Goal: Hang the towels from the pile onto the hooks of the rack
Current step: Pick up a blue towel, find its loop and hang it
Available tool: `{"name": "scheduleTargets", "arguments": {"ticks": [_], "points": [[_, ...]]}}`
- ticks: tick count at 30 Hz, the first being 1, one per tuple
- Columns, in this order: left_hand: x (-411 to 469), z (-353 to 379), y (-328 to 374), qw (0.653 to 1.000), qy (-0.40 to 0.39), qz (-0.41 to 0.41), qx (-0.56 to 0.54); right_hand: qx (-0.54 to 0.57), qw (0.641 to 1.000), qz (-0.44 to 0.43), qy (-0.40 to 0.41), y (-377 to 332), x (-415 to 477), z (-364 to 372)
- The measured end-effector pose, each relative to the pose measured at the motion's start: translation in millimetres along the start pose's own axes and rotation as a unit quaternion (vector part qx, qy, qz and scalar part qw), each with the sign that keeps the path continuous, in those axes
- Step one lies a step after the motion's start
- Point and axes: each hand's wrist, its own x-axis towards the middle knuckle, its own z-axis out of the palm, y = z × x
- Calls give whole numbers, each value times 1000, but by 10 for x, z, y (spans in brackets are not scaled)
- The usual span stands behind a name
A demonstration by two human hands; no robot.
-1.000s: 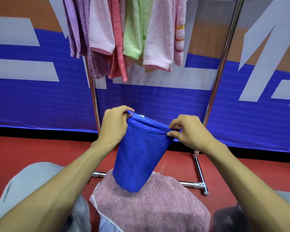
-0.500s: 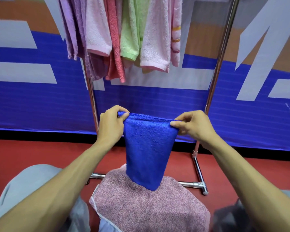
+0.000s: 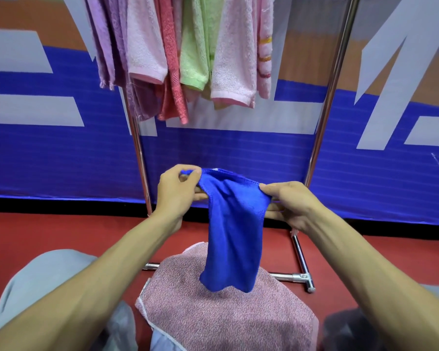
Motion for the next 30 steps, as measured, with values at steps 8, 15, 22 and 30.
{"name": "scheduleTargets", "arguments": {"ticks": [8, 15, 22, 30], "points": [[-144, 59, 14, 997, -72, -32, -22, 137, 990, 22, 20, -14, -25, 101], [-249, 181, -36, 994, -107, 5, -26, -72, 992, -105, 16, 130, -54, 292], [-251, 172, -92, 994, -109, -16, 21, -191, 964, -179, 52, 170, -42, 304], [-268, 195, -86, 994, -102, -23, 26, -247, 944, -220, 20, 182, -51, 337]]}}
